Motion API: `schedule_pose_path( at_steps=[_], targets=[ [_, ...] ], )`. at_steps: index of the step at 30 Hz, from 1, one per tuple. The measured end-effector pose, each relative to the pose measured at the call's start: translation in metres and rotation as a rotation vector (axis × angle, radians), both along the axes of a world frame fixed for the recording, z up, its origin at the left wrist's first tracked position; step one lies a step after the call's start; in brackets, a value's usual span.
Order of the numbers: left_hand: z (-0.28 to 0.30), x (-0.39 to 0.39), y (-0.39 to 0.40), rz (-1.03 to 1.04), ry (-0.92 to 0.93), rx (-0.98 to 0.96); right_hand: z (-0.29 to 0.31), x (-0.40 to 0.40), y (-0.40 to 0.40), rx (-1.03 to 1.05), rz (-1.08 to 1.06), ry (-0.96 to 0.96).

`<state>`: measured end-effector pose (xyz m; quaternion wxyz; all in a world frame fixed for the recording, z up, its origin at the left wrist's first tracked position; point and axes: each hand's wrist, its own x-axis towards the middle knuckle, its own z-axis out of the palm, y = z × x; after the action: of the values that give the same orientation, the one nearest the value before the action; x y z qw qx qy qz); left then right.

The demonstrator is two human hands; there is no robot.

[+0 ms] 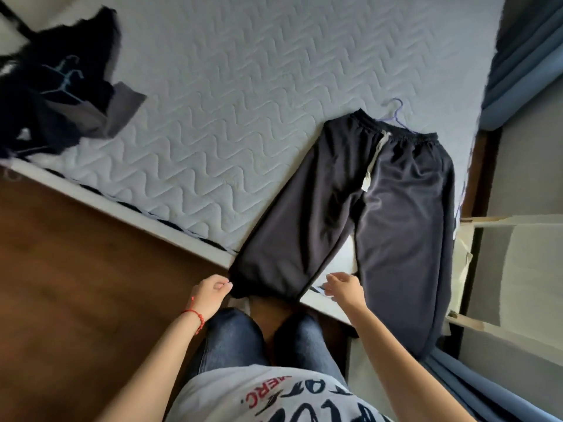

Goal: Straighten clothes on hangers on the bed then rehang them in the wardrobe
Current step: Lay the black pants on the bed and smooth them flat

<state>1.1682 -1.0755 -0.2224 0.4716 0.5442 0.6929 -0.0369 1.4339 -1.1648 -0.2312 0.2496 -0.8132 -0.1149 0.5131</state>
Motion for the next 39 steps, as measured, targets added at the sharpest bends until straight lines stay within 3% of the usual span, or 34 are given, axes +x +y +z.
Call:
schedule_pose_path(
  at_steps=[11,13,15,16,19,23,32,39],
  targets=[
    [0.017,-0.196,-0.01,0.397,-0.111,-0.037,0.027,-0.133,0.089,-0.007,0.145,0.068],
    [0.017,-0.236,-0.007,0.498,-0.135,-0.045,0.031,-0.162,0.115,-0.001,0.142,0.17],
    [0.02,-0.274,0.0,0.586,-0.14,-0.04,0.026,-0.193,0.141,0.058,0.22,0.42],
    [0.022,-0.291,0.004,0.621,-0.14,-0.039,0.023,-0.208,0.152,0.114,0.289,0.435],
    [0.029,-0.333,0.017,0.691,-0.143,-0.028,0.032,-0.254,0.185,-0.065,0.361,0.208],
    [0.032,-0.364,0.046,0.72,-0.182,-0.032,0.032,-0.303,0.222,-0.062,0.378,0.134],
    [0.032,-0.424,0.164,0.756,-0.244,-0.055,0.017,-0.356,0.322,-0.153,0.329,0.195],
    [0.03,-0.5,0.231,0.91,-0.147,-0.135,0.017,-0.427,0.453,-0.164,0.391,0.198]
  ],
)
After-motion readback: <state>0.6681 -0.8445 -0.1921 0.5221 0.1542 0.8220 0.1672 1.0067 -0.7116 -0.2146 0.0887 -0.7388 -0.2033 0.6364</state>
